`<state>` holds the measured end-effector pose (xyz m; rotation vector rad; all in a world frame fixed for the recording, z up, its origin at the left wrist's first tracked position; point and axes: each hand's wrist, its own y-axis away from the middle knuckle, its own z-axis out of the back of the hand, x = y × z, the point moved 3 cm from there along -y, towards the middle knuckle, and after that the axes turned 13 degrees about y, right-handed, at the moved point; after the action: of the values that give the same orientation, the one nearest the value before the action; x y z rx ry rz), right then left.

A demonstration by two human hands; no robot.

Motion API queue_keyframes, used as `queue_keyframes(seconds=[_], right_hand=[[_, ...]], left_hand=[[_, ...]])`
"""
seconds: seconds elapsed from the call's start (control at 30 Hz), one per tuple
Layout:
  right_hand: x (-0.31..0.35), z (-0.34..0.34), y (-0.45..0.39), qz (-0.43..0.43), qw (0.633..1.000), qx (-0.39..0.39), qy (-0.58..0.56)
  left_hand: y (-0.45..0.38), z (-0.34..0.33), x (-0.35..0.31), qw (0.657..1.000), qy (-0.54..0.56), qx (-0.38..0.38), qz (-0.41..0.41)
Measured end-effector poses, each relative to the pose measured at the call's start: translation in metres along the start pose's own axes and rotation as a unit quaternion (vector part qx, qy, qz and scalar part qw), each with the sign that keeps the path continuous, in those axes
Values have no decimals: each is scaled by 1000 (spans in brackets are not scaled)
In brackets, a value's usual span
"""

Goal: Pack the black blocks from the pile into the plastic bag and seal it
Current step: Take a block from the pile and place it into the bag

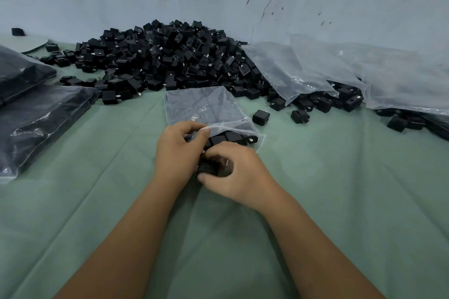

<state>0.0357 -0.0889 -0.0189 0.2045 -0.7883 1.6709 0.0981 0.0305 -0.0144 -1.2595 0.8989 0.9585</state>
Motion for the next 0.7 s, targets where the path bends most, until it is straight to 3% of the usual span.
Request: queue_keyframes(seconds=[0.07, 0.2, 0.57, 0.7], right_hand=[[-4, 4, -2, -38, 995, -63, -68], [-11, 9, -4, -84, 983, -139, -82], [-16, 8, -2, -131, 966, -189, 121], [-13, 8, -4, -124, 973, -165, 107]], left_hand=[[0, 1, -2, 1000, 21, 1, 5], [2, 0, -3, 999, 35, 3, 5], [3, -1, -2, 1000, 6, 13, -17], [3, -4, -1, 996, -55, 60, -38]])
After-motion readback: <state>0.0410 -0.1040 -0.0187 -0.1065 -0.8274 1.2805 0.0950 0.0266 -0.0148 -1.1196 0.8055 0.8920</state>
